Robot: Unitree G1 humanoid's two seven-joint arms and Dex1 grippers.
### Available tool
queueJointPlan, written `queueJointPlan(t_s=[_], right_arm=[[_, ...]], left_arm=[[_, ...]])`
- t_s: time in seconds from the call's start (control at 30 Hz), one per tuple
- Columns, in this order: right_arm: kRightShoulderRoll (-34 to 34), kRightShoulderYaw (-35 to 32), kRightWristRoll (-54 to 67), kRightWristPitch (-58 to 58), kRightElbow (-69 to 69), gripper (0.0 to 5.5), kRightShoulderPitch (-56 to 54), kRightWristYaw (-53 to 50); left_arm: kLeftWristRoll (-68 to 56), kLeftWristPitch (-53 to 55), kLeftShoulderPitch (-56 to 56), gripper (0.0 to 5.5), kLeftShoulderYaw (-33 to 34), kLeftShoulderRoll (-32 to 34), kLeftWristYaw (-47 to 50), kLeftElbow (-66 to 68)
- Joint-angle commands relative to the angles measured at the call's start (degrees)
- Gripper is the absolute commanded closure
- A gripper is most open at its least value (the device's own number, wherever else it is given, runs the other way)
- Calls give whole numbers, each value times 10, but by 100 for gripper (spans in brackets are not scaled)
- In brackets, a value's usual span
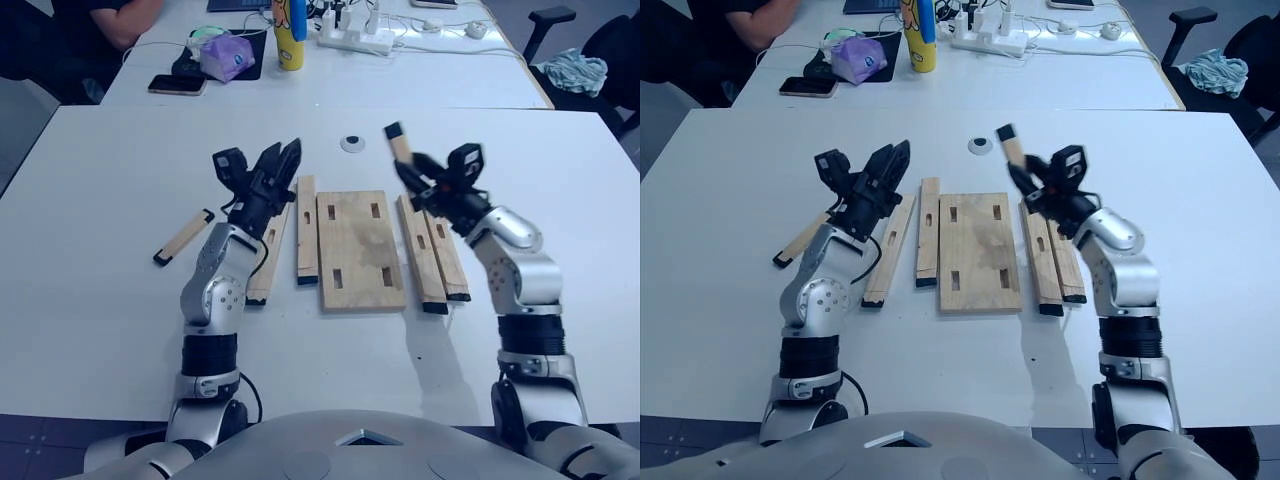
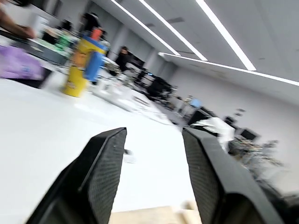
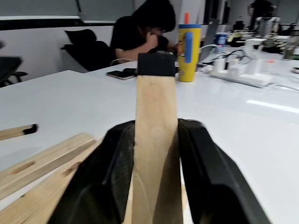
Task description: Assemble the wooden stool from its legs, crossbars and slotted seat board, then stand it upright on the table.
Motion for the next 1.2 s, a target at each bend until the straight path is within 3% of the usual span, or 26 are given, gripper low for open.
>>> queueJointPlan(t_s=[0.03,0.23,0.67,1.03,1.2], right_arm=[[14,17,13,-20,-19,417,15,27],[32,29,37,-20,-32,417,33,55],[37,56,59,-10,-77,417,64,77],[32,53,57,-5,-79,417,61,71],[29,60,35,-7,-70,417,60,60]], left_arm=[[-58,93,-23,330,3,7,17,-22],[-89,162,-28,330,-9,2,16,0],[-68,163,-28,330,-19,-7,9,37],[-61,168,-18,486,-19,-9,24,25],[-47,148,-21,499,-6,-14,39,32]])
